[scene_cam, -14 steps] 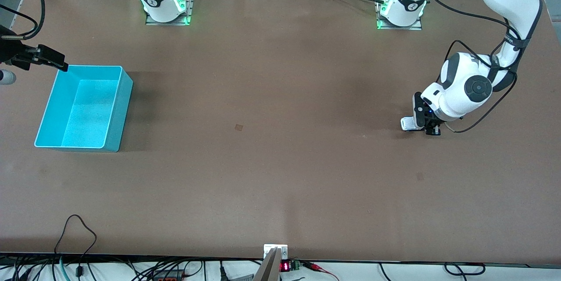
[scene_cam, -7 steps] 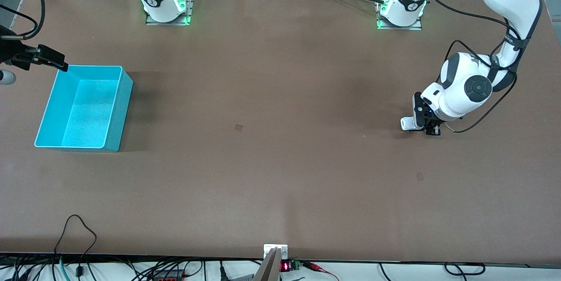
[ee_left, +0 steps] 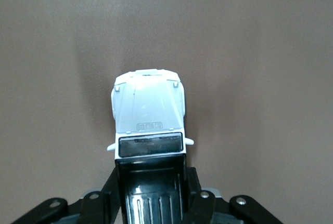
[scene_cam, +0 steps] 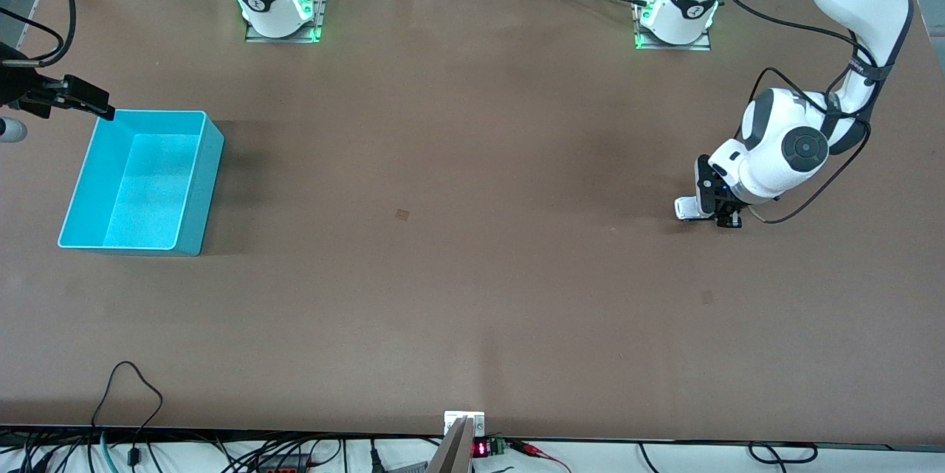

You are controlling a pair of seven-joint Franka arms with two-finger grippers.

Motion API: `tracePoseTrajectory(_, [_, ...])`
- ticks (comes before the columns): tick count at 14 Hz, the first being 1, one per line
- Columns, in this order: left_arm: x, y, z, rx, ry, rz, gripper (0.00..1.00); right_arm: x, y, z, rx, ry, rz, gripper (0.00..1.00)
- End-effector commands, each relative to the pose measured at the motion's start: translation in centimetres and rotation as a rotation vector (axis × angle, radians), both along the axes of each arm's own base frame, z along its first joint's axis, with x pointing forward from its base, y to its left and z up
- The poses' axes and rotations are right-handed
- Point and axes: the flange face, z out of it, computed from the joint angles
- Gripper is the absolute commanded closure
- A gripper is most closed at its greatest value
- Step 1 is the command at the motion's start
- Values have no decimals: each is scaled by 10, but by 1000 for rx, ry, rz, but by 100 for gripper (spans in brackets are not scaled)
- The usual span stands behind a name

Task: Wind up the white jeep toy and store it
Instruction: 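Press the jeep down and drag it backward with the left gripper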

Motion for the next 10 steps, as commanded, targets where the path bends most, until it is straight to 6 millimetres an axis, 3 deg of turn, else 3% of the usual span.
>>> tracePoseTrajectory(1, [-7, -1, 0, 6, 5, -30, 100, 0, -1, 2, 13, 7, 0, 0])
tracePoseTrajectory(10, [-10, 8, -12, 0, 24, -19, 100, 0, 0, 2, 13, 7, 2, 0])
